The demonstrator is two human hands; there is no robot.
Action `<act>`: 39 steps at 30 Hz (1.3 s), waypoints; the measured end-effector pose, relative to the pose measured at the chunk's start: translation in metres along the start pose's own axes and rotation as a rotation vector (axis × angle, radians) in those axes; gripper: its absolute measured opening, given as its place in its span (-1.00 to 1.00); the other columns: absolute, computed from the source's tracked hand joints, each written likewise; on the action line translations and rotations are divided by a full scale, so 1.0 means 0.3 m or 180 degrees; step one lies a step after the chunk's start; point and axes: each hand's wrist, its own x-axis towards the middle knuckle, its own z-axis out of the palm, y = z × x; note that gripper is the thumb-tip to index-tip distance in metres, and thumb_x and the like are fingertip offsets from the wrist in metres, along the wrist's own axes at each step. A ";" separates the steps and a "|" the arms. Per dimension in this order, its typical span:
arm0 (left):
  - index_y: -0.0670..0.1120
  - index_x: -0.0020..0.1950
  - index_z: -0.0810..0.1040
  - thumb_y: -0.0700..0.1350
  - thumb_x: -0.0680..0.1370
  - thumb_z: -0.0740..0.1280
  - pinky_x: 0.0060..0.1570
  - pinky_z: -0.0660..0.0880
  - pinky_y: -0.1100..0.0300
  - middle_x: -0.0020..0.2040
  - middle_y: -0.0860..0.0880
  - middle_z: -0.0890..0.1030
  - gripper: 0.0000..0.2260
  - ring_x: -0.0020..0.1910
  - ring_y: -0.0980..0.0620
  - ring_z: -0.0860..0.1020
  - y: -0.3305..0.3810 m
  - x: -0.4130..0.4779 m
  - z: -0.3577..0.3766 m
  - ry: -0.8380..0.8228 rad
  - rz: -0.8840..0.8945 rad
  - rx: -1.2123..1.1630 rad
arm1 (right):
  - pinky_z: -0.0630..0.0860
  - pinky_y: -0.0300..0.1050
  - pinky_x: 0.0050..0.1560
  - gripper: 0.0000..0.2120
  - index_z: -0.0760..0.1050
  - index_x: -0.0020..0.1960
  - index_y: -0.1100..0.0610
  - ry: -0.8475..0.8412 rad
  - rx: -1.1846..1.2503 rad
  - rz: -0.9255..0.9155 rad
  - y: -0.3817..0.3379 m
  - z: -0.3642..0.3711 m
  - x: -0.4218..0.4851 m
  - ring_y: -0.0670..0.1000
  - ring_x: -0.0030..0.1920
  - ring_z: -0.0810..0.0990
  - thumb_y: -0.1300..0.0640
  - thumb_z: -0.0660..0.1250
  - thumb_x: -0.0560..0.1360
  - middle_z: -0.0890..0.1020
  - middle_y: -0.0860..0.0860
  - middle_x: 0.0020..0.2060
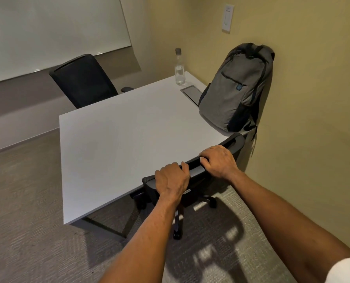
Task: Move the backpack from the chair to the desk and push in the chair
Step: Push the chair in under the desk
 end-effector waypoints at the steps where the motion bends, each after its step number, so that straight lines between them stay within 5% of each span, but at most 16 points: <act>1: -0.07 -0.27 0.54 0.17 0.66 -0.02 -0.10 0.51 -0.01 -0.36 -0.02 0.53 -0.48 -0.34 -0.09 0.53 0.002 0.009 0.002 0.0007 0.0005 -0.0025 | 0.46 0.05 0.38 -0.55 0.71 0.13 -0.01 -0.0009 -0.0002 -0.0004 0.004 -0.001 0.008 -0.01 0.14 0.67 -0.14 0.08 0.59 0.76 -0.06 0.09; 11: -0.05 -0.28 0.52 0.20 0.60 -0.02 -0.12 0.35 0.02 -0.36 0.01 0.47 -0.50 -0.39 -0.03 0.41 -0.041 0.088 0.010 0.0121 -0.0059 -0.0166 | 0.54 0.05 0.25 -0.53 0.70 -0.05 0.02 0.0033 -0.0121 0.0053 -0.021 0.010 0.066 -0.01 -0.06 0.65 -0.12 0.04 0.60 0.76 -0.05 -0.10; 21: -0.04 -0.30 0.48 0.19 0.62 -0.03 -0.10 0.38 0.00 -0.38 0.03 0.46 -0.51 -0.40 0.00 0.40 -0.040 0.081 0.007 0.0021 -0.0028 -0.0188 | 0.47 0.07 0.41 -0.51 0.65 0.24 0.02 -0.0072 -0.0139 0.0029 -0.023 0.005 0.054 0.01 0.16 0.65 -0.14 0.03 0.62 0.74 -0.02 0.14; 31: -0.12 0.11 0.64 0.11 0.66 -0.01 0.36 0.42 -0.06 0.07 -0.13 0.70 -0.51 0.08 -0.14 0.61 -0.099 0.025 -0.017 0.0031 0.0299 0.0045 | 0.11 0.11 0.67 -0.46 0.35 0.57 0.10 -0.0589 -0.0262 0.0198 -0.119 -0.045 0.002 0.06 0.56 0.37 -0.15 -0.03 0.72 0.46 0.07 0.54; 36: -0.15 0.54 0.40 0.15 0.70 -0.04 0.65 0.12 -0.13 0.53 -0.14 0.49 -0.43 0.54 -0.12 0.39 -0.199 -0.044 -0.045 0.0009 0.0322 0.0060 | 0.01 0.13 0.70 -0.33 0.12 0.68 0.14 -0.0602 -0.0161 0.0232 -0.269 -0.048 -0.058 0.07 0.68 0.12 -0.24 -0.10 0.72 0.22 0.09 0.67; 39: -0.14 0.65 0.23 0.15 0.72 -0.07 0.68 -0.01 -0.12 0.66 -0.13 0.30 -0.41 0.66 -0.08 0.21 -0.283 -0.076 -0.056 0.0099 0.0324 -0.0016 | -0.07 0.10 0.71 -0.31 0.02 0.70 0.14 -0.0591 -0.0146 0.0081 -0.384 -0.025 -0.081 0.04 0.71 0.01 -0.26 -0.12 0.71 0.11 0.07 0.70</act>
